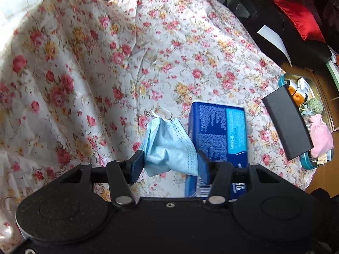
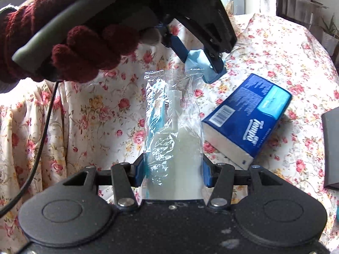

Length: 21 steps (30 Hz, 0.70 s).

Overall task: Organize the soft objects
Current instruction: 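Lift and carry the wrapped towel with the right tool while the left tool carries the mask to the tray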

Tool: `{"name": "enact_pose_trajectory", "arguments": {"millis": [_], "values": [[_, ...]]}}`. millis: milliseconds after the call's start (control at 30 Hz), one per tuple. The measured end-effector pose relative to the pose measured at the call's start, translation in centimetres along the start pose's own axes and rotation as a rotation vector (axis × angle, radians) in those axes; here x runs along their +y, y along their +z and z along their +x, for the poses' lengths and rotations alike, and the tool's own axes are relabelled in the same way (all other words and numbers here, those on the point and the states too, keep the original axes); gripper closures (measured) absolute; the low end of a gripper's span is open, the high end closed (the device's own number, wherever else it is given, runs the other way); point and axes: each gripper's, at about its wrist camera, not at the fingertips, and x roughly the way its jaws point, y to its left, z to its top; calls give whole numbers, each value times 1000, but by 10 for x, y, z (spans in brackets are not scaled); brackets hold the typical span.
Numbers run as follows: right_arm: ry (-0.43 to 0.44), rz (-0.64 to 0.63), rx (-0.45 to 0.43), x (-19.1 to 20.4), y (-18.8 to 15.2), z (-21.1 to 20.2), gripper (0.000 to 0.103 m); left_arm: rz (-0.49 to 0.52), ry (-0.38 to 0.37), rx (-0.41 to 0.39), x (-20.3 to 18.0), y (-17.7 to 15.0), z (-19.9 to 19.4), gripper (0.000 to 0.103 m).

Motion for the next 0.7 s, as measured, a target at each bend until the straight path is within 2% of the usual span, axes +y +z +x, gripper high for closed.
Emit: {"name": "enact_pose_trajectory", "arguments": {"millis": [333,700], "values": [[-74,98,-59,-48,-12,-27,52,58,-32,-43,-58,13,-19,52],[-236,244,-87,-144,-47,-70,52,177,-119,-74,-163,30,-16,52]]}}
